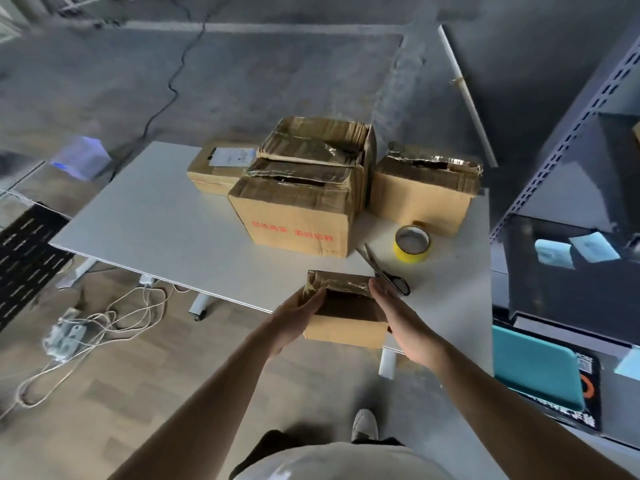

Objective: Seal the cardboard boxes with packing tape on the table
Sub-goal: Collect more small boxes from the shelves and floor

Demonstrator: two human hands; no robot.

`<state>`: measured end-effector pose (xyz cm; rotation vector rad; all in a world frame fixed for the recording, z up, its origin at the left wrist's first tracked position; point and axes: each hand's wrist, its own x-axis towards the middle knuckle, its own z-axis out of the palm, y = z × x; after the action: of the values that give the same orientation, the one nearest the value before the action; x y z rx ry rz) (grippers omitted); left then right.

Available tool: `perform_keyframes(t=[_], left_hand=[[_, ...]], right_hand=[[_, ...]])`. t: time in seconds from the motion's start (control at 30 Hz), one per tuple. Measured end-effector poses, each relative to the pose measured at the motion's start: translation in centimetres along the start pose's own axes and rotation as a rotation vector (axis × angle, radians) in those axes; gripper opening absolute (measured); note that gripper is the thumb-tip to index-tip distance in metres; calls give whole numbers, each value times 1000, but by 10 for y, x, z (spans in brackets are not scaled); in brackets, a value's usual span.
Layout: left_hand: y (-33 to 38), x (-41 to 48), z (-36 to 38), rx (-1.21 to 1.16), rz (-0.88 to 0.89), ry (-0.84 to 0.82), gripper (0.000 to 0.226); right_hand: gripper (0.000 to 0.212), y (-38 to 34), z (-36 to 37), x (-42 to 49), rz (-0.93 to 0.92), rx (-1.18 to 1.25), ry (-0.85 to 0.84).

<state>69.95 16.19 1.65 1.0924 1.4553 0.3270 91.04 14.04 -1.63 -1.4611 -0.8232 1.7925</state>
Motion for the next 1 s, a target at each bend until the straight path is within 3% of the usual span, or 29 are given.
perform_keyframes(t=[0.13,0.23,0.33,0.5,0.63,0.73,0.77,0.9,1.0], left_hand=[[6,21,-20,37,-4,-21,49],[7,37,-40,60,13,-33,42],[8,53,-62,83,44,-77,36],[12,78,-99,151,79,-168,31],[22,97,-129,198,105,-231,29],[30,106,-150,220,130,-275,22],[31,107,-153,227,135,-276,22],[34,119,-170,244,145,-259,40],[33,128,-175,275,133,-263,47]], right_hand=[[51,-9,13,21,-2,-71,30],[70,-8,24,40,36,-150,74],[50,-14,39,56,76,-215,118],[49,-29,73,75,105,-356,325],[41,-34,98,99,70,-286,385],[84,-34,115,117,32,-236,415],[87,-30,116,122,23,-220,404],[72,-46,134,123,50,-197,437],[47,-53,138,123,72,-222,491]])
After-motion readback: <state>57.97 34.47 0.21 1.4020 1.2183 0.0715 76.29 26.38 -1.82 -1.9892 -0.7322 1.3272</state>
